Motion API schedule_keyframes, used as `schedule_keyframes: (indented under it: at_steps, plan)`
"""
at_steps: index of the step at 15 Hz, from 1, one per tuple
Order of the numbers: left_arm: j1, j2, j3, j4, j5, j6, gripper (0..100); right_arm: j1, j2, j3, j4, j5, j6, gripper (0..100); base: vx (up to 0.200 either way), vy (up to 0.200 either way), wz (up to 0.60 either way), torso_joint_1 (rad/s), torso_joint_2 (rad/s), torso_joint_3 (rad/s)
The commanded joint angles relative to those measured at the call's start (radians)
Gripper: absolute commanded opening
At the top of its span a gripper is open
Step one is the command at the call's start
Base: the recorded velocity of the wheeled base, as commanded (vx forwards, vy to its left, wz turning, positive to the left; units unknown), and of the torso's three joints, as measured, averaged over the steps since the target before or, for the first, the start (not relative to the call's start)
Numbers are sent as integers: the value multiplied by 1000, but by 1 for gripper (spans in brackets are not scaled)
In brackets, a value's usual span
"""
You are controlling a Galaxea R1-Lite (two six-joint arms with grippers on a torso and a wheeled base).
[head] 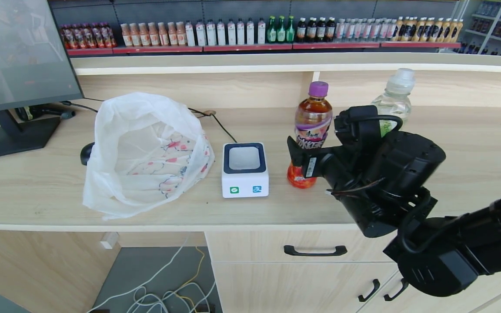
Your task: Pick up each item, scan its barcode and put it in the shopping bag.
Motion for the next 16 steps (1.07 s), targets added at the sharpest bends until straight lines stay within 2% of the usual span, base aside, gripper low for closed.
schedule_keyframes:
  at_steps: [1,8,16]
  plan:
    - [0,0,0,0,1,0,100,-1,27,-34,-1,4,-21,100,0,0,0,0,0,0]
    - [0,0,0,0,0,0,100,-23,91,-115,-8,12,-34,100,0,0,0,0,0,0]
    - [0,0,0,0,1,0,100,-30,105,-118,-33,12,-37,100,0,0,0,0,0,0]
